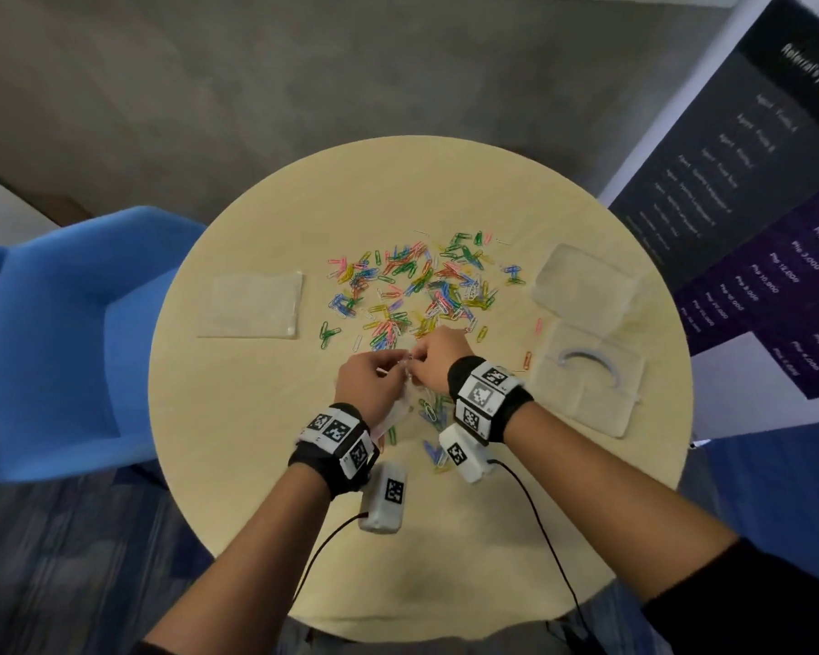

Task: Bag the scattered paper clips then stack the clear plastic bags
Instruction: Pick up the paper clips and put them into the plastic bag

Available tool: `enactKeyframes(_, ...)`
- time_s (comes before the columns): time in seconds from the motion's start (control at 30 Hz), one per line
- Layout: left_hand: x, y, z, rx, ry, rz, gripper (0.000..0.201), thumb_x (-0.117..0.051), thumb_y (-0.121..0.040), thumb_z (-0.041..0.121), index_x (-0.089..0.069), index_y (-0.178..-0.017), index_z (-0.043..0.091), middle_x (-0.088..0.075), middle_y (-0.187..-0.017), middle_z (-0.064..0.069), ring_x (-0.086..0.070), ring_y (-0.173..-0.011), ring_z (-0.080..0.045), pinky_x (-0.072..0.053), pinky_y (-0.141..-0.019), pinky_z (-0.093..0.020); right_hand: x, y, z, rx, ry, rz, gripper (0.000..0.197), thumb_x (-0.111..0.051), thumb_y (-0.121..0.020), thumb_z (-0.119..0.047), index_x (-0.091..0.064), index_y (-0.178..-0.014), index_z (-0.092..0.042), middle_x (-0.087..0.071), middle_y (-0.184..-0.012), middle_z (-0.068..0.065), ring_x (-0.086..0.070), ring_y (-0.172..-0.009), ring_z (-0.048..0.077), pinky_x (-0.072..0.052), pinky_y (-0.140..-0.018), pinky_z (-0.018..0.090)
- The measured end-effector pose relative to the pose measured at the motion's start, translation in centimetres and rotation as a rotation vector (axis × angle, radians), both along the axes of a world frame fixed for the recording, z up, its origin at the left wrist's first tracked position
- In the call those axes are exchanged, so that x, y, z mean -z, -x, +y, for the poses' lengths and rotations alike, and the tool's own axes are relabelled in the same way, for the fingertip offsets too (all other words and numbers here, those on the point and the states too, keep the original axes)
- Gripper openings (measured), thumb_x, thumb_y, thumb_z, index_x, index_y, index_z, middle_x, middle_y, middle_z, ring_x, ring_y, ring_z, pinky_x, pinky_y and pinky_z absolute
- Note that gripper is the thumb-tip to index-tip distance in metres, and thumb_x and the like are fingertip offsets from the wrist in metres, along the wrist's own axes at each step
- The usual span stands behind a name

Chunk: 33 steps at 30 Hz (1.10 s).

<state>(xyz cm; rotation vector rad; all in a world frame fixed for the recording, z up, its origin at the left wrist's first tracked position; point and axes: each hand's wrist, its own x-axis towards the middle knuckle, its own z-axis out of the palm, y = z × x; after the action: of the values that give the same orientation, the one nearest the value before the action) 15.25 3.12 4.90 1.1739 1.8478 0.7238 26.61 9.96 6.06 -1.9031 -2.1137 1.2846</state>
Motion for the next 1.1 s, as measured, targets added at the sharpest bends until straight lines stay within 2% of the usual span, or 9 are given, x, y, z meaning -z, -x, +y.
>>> enactKeyframes(0.07, 0.1, 0.1, 0.2, -0.014, -0.009, 0.027, 0.026, -0.057, -0.093, 0.022, -0.073, -0.115, 0.020, -0.074, -0.100, -0.001, -0.066, -0.086, -0.016, -0.044, -0.076, -0.022, -0.1, 0.6, -0.2, -0.039, 0.043, -0.012, 0.021, -0.058, -0.092, -0.016, -0.074, -0.098, -0.004, -0.071, -0.091, 0.013, -0.066, -0.084, 0.025, -0.050, -0.073, 0.024)
enactKeyframes(0.17, 0.3, 0.8, 0.4, -0.036, -0.022, -0.018, 0.027, -0.059, -0.092, 0.021, -0.072, -0.116, 0.019, -0.075, -0.103, -0.005, -0.070, -0.085, -0.020, -0.054, -0.081, -0.029, 0.1, 0.6, 0.1, 0.001, 0.115, 0.076, 0.026, -0.062, -0.087, -0.005, -0.070, -0.112, -0.005, -0.070, -0.106, 0.015, -0.066, -0.097, 0.028, -0.054, -0.086, 0.032)
enactKeyframes(0.4, 1.4, 2.2, 0.3, -0.050, -0.015, -0.108, 0.024, -0.061, -0.086, 0.028, -0.075, -0.106, 0.030, -0.076, -0.096, 0.003, -0.071, -0.085, -0.019, -0.058, -0.087, -0.044, -0.5, 1.5, -0.3, -0.225, -0.080, -0.107, 0.019, -0.067, -0.086, -0.016, -0.072, -0.101, -0.005, -0.069, -0.099, 0.014, -0.066, -0.093, 0.027, -0.056, -0.086, 0.034)
enactKeyframes(0.5, 1.7, 3.1, 0.4, -0.121, -0.019, -0.170, 0.022, -0.063, -0.086, 0.024, -0.076, -0.104, 0.027, -0.077, -0.088, 0.000, -0.072, -0.079, -0.021, -0.059, -0.084, -0.046, -0.9, 0.0, 2.2, -0.080, -0.048, 0.154, 0.019, -0.066, -0.084, -0.006, -0.075, -0.101, -0.011, -0.072, -0.100, 0.006, -0.068, -0.089, 0.017, -0.056, -0.084, 0.028)
enactKeyframes(0.57, 2.0, 3.7, 0.5, -0.140, -0.024, -0.179, 0.022, -0.063, -0.087, 0.021, -0.076, -0.104, 0.026, -0.076, -0.086, -0.001, -0.072, -0.077, -0.022, -0.059, -0.083, -0.046, -0.8, -1.8, 5.5, 0.055, -0.189, 0.195, 0.019, -0.066, -0.086, -0.008, -0.073, -0.103, -0.014, -0.071, -0.105, 0.004, -0.067, -0.089, 0.015, -0.055, -0.075, 0.023)
enactKeyframes(0.67, 2.2, 4.3, 0.5, -0.133, -0.027, -0.169, 0.023, -0.062, -0.088, 0.018, -0.075, -0.106, 0.023, -0.076, -0.087, -0.004, -0.072, -0.078, -0.025, -0.059, -0.084, -0.047, 1.9, -4.6, 11.7, 0.055, -0.410, -0.093, 0.038, -0.064, -0.090, -0.026, -0.061, -0.126, -0.014, -0.053, -0.133, 0.012, -0.053, -0.120, 0.028, -0.048, -0.097, 0.037)
enactKeyframes(0.8, 1.6, 4.9, 0.9, -0.102, -0.041, -0.143, 0.026, -0.061, -0.085, 0.022, -0.075, -0.107, 0.023, -0.075, -0.083, -0.003, -0.072, -0.076, -0.026, -0.060, -0.082, -0.046, 4.9, -6.5, 15.9, -0.058, -0.316, -0.353, 0.060, -0.053, -0.094, -0.041, -0.036, -0.146, -0.017, -0.029, -0.152, 0.016, -0.031, -0.137, 0.037, -0.034, -0.110, 0.048)
enactKeyframes(0.93, 1.5, 4.9, 1.0, -0.096, -0.034, -0.147, 0.028, -0.060, -0.083, 0.024, -0.075, -0.106, 0.023, -0.075, -0.082, -0.002, -0.072, -0.075, -0.023, -0.059, -0.083, -0.046, 6.3, -5.4, 14.9, -0.222, -0.297, -0.538, 0.060, -0.049, -0.095, -0.044, -0.034, -0.147, -0.017, -0.040, -0.143, 0.018, -0.042, -0.128, 0.040, -0.040, -0.103, 0.047)
enactKeyframes(1.1, 1.8, 4.4, 0.9, -0.104, -0.034, -0.167, 0.035, -0.058, -0.077, 0.032, -0.075, -0.106, 0.022, -0.076, -0.088, -0.007, -0.072, -0.079, -0.027, -0.059, -0.084, -0.048, 6.2, -4.5, 13.2, -0.280, -0.433, -0.586, 0.029, -0.046, -0.096, -0.004, -0.064, -0.118, -0.004, -0.063, -0.109, 0.019, -0.062, -0.101, 0.035, -0.052, -0.080, 0.039)
